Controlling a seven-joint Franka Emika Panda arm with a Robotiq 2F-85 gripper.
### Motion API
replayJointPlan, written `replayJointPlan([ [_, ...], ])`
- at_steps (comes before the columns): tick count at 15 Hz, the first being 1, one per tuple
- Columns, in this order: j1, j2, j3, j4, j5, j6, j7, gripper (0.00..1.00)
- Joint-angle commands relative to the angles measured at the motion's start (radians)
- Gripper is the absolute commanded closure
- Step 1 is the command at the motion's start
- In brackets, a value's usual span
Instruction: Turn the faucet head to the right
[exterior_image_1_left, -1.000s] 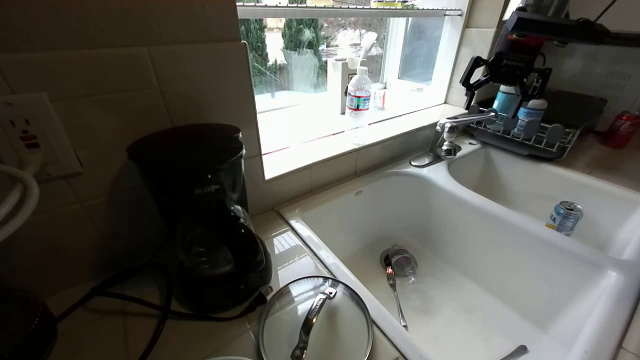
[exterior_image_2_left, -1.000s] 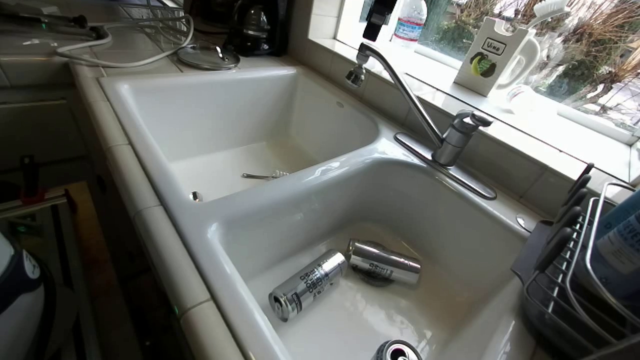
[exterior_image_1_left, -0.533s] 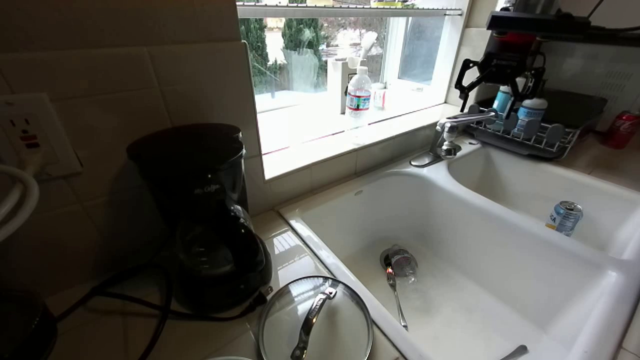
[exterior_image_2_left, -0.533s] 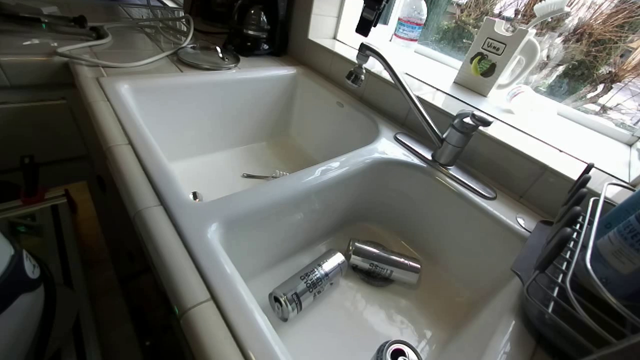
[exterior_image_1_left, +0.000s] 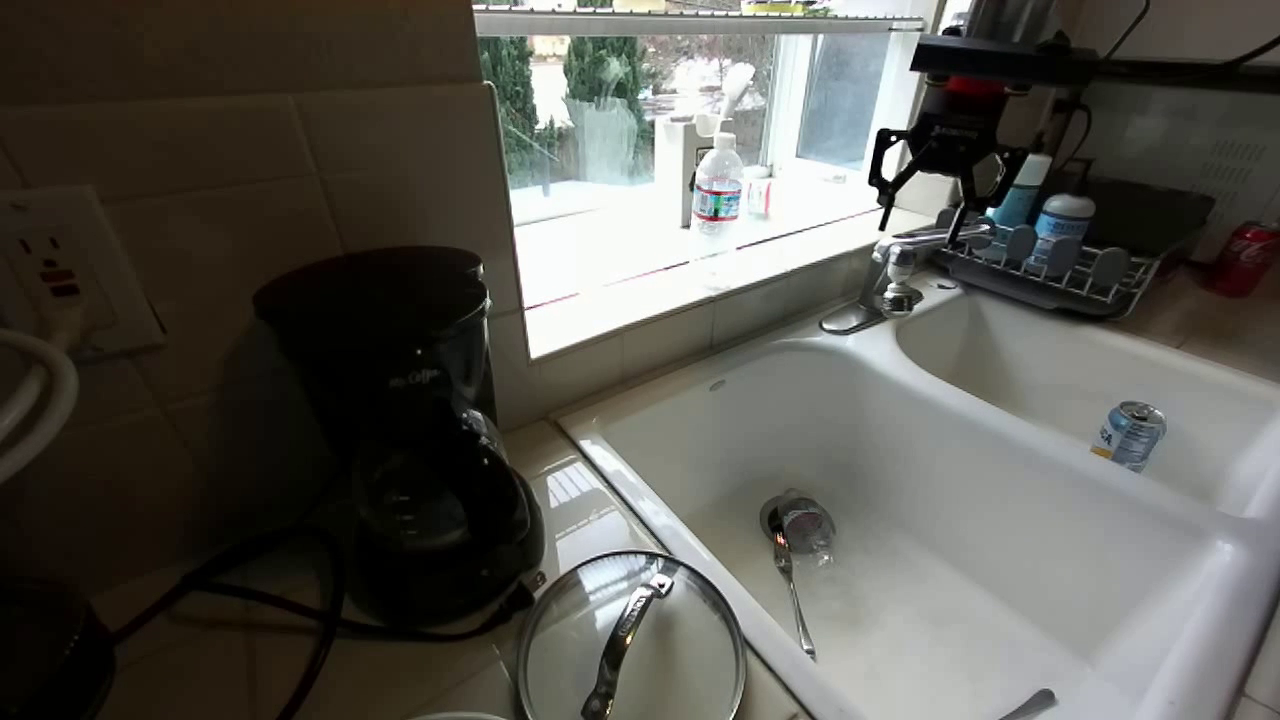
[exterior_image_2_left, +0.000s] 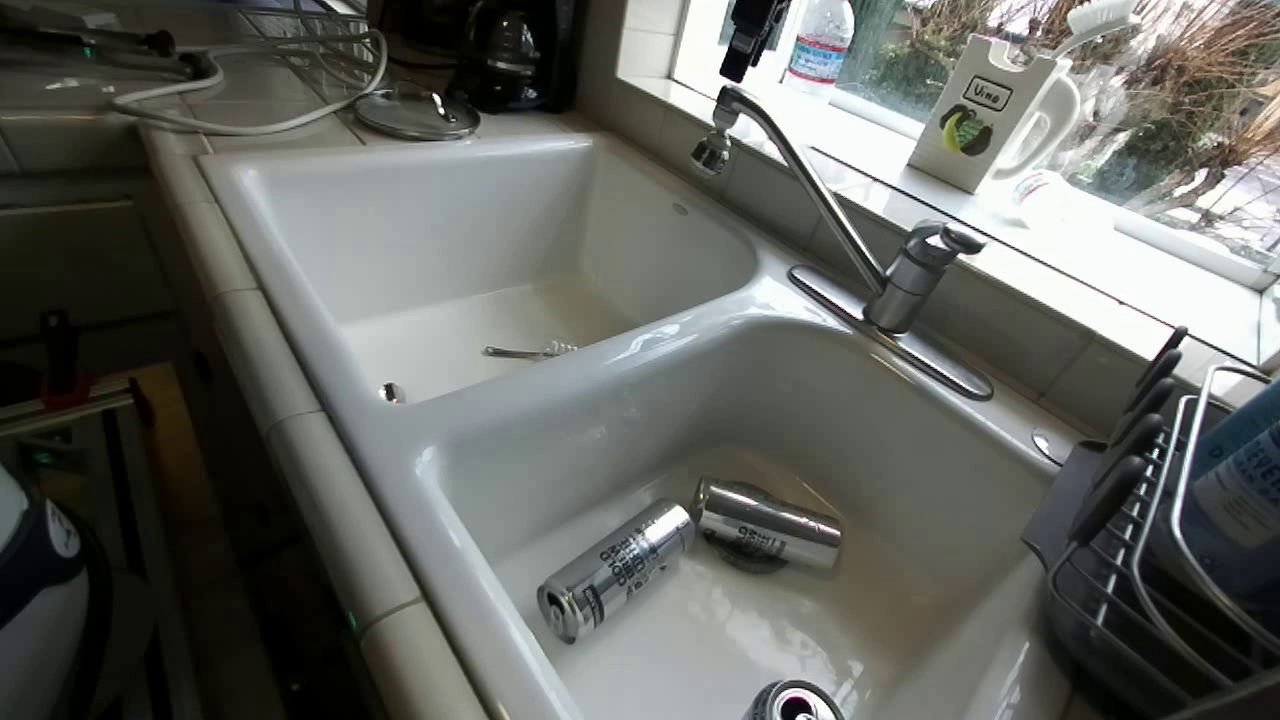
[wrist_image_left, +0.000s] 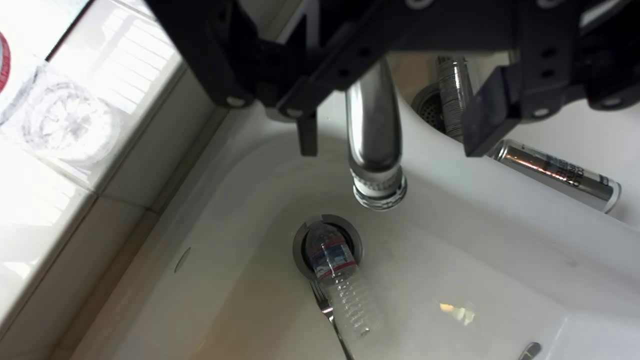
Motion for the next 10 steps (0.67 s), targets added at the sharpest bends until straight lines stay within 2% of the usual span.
replayJointPlan([
  [1,0.013,0.049,-0.003,0.034,-0.001,0.03,0.035,0.23],
  [5,0.021,0.082,-0.004,0.051,-0.012,0.011,0.047,0.25],
  [7,0.024,0.084,-0.006,0.048,-0.018,0.004,0.048,0.51],
  [8,0.024,0.08,-0.007,0.045,-0.02,0.001,0.045,0.55],
  [10,0.023,0.065,-0.01,0.031,-0.042,-0.01,0.035,0.73],
])
